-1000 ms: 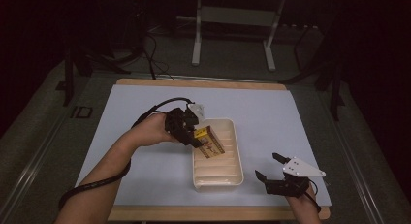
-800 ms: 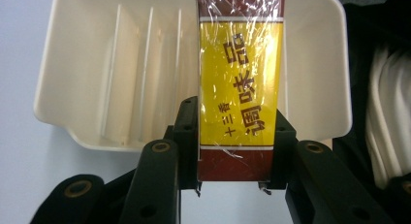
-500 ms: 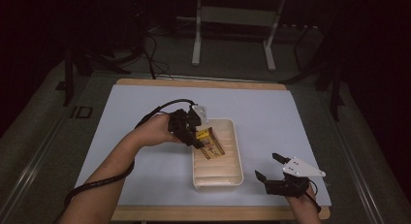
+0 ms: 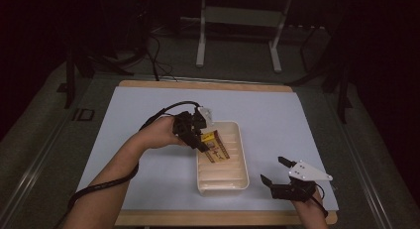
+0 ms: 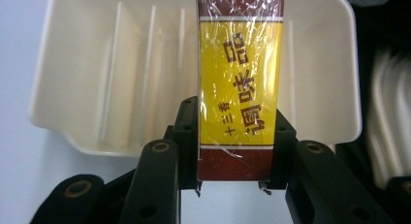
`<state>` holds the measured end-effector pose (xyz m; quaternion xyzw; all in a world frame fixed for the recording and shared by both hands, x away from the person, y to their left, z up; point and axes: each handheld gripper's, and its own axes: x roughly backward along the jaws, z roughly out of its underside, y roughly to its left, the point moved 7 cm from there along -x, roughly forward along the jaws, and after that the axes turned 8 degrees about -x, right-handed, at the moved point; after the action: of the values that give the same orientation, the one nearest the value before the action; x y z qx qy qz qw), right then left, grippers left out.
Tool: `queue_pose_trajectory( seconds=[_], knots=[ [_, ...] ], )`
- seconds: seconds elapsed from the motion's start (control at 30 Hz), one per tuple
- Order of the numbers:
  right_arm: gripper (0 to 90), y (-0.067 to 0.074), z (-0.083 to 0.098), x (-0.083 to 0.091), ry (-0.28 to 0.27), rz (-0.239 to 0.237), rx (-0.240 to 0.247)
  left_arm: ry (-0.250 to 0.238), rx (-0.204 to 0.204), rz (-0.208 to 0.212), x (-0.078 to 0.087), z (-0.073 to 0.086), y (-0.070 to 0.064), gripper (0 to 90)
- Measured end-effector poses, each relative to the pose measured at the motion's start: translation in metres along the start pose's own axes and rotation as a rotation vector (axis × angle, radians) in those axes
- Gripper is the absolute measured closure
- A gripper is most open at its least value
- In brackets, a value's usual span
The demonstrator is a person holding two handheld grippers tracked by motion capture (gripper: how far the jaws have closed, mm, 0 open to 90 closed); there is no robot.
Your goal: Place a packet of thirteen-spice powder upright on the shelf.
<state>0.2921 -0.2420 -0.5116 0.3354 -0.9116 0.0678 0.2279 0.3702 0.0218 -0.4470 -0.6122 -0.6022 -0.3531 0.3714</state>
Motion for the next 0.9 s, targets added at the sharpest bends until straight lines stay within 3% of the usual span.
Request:
queue_pose_trajectory(
  seconds=[0.47, 0.9],
  knots=[
    [13.9, 0.0, 0.0, 0.0, 0.001, -0.001, 0.001, 0.066, -0.032, 0.004, -0.02, 0.002, -0.002, 67.5],
    [13.9, 0.0, 0.0, 0.0, 0.002, -0.003, 0.001, 0.162, -0.08, 0.004, -0.04, -0.001, -0.001, 67.4]
  ],
)
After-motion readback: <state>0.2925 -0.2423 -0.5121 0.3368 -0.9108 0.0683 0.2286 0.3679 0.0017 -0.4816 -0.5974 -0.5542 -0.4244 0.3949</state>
